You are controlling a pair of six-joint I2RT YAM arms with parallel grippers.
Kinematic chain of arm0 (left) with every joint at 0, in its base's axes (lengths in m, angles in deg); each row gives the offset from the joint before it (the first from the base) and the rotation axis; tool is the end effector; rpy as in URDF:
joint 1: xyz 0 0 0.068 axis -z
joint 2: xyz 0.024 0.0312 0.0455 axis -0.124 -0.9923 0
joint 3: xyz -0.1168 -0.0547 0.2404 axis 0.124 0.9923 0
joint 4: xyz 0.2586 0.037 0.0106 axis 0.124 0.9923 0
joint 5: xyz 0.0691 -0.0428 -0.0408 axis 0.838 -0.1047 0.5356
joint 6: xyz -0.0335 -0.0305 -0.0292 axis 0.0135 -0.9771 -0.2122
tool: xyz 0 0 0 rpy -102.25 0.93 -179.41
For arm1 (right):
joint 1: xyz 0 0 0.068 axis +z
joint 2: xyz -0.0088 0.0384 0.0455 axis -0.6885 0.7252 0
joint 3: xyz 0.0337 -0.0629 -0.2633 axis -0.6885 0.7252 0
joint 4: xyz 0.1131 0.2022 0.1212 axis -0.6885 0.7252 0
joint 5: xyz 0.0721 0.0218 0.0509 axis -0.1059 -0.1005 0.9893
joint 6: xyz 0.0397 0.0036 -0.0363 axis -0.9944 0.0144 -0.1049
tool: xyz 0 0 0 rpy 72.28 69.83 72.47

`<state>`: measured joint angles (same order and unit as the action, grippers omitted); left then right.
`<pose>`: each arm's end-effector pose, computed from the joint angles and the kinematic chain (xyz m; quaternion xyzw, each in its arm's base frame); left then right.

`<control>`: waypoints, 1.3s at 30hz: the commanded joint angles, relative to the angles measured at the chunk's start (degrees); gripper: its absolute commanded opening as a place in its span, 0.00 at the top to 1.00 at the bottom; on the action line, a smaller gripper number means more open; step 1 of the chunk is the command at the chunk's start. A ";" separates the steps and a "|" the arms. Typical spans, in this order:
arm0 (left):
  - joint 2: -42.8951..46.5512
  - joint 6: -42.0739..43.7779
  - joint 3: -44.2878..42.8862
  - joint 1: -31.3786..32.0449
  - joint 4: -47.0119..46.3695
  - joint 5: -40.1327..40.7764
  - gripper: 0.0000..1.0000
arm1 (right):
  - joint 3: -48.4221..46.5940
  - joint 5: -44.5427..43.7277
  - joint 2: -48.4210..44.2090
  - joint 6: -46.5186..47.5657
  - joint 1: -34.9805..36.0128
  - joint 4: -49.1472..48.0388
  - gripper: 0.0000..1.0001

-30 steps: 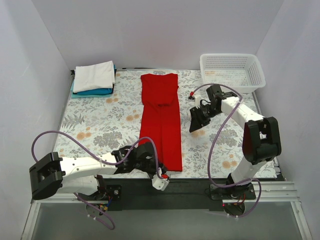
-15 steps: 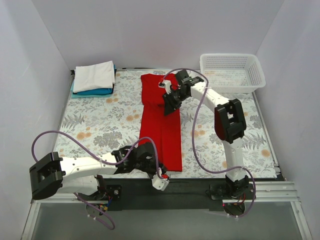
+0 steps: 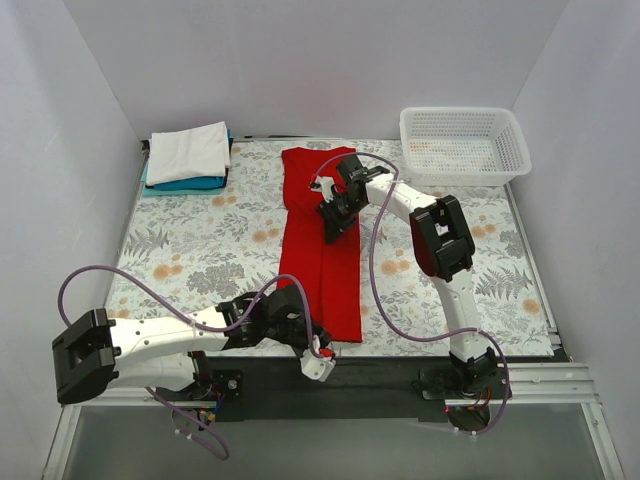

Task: Fold and stack the t-shirts
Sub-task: Fold the tshirt

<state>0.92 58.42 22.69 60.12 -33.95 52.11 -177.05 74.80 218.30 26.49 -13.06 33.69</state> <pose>0.0720 -0.2081 0.1925 0.7120 0.5658 -0.3056 0.2820 0.4097 0.2621 0.1578 -0.4000 0.8568 0.2863 0.1545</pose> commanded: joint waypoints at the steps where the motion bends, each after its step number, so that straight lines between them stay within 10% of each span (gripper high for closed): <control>1: 3.31 0.15 -1.58 0.34 3.40 -1.19 1.00 | -1.12 -5.10 1.90 -0.23 -0.14 -2.37 0.71; 12: 4.29 0.94 -2.20 0.26 10.01 -3.56 1.00 | -1.65 -4.57 2.34 -0.93 -0.14 -2.63 0.71; 29: -4.41 -4.59 6.59 0.26 -7.91 -2.77 1.00 | -2.27 -0.80 0.15 -1.28 -0.22 -2.46 0.64; 39: -1.98 -13.46 2.29 -0.01 -8.47 -0.57 0.76 | 4.14 2.63 -12.50 0.04 -3.55 0.26 0.49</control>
<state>-4.96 49.50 28.44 60.12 -42.74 51.81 -174.49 75.52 213.99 25.61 -13.76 32.93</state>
